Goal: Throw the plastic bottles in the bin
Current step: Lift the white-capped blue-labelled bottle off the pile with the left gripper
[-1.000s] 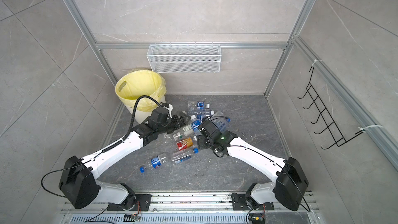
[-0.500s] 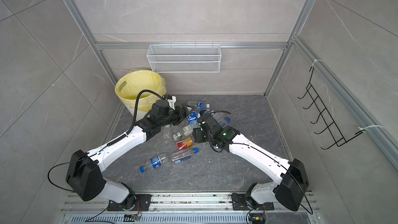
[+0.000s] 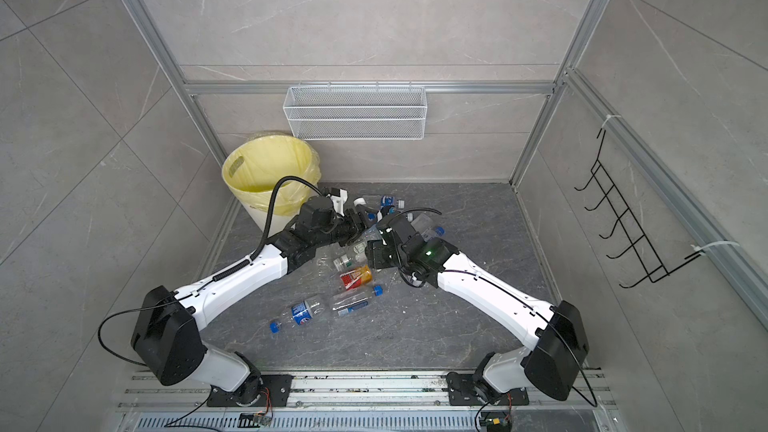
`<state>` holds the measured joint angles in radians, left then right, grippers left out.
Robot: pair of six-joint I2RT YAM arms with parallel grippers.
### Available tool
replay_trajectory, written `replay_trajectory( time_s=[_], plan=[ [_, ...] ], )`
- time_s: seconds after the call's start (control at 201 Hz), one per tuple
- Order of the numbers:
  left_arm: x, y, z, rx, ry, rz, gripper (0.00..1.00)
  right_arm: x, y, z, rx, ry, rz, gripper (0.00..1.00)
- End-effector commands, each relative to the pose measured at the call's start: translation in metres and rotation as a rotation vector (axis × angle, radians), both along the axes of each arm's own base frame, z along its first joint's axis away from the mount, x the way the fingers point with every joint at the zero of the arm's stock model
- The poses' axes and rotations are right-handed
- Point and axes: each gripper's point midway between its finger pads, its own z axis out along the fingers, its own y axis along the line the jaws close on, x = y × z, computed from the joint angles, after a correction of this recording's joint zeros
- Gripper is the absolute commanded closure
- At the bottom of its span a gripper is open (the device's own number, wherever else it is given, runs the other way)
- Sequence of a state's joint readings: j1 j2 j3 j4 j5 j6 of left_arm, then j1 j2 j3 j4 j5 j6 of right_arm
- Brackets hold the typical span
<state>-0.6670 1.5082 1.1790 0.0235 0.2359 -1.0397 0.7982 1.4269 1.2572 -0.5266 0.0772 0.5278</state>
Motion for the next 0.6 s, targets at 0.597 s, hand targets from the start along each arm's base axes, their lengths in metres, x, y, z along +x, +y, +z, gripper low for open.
replay_trajectory(
  time_s=[0.597],
  plan=[
    [-0.003,0.0,0.004,0.018,-0.055,-0.013,0.32,-0.002,0.029,0.004,0.048,0.004,0.064,0.37]
  ],
)
